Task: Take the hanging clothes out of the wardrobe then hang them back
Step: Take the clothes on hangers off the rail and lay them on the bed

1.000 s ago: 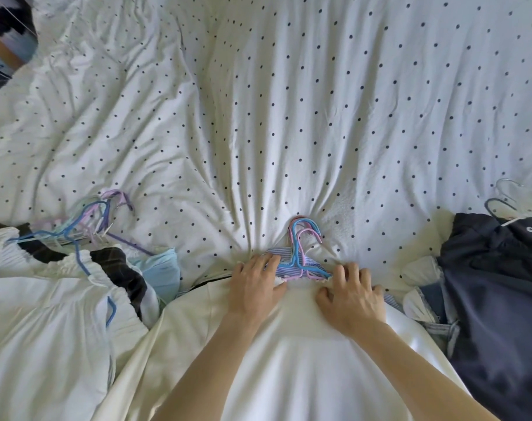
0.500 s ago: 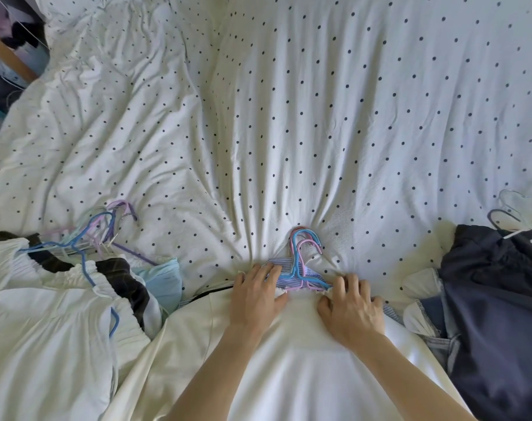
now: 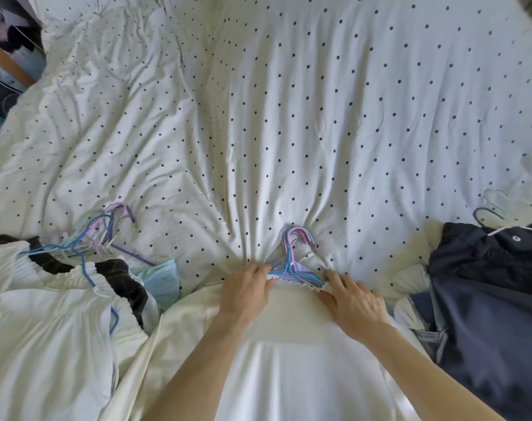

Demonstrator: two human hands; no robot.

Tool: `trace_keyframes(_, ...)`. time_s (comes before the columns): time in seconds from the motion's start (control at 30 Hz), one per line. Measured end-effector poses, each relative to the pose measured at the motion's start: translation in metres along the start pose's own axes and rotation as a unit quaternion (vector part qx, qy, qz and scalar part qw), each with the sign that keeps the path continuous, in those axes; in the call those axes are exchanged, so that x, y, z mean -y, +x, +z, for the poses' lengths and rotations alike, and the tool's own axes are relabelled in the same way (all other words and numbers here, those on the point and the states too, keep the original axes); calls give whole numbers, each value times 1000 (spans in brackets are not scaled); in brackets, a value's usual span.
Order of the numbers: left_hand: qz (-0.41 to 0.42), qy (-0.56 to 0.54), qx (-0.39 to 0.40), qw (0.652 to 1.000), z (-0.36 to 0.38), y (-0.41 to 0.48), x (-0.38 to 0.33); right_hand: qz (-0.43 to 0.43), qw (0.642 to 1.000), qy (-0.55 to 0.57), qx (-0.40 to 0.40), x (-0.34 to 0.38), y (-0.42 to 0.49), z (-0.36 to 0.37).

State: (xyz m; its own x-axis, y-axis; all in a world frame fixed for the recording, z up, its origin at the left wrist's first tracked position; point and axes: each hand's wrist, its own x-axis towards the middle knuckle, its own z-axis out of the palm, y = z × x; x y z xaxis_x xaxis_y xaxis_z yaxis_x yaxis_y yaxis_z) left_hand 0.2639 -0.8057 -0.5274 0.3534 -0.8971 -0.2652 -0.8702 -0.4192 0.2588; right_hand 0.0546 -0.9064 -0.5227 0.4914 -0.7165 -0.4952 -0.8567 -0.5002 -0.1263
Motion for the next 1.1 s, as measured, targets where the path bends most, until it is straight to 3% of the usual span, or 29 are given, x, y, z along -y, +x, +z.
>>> trace_keyframes(0.13, -41, 16, 56, 997, -13, 4, -10, 18, 999, 4, 38, 14, -3, -8)
trace_keyframes(0.3, -20, -3, 151, 988, -35, -6, -10, 37, 995, 39, 82, 16, -22, -33)
trace_keyframes(0.4, -19, 37, 152, 988, -68, -15, -16, 17, 994, 72, 78, 4, -46, -70)
trace_keyframes(0.57, 26, 55, 125, 990, -149, -35, -75, -10, 992, 121, -26, -29, -124, -160)
trace_keyframes(0.8, 212, 50, 38, 975, -290, -70, -262, 50, 969, 93, -224, -111, -292, -287)
trace_keyframes(1.1, 466, 21, -129, 875, -406, -223, -527, 231, 852, 37, -468, -204, -578, -374)
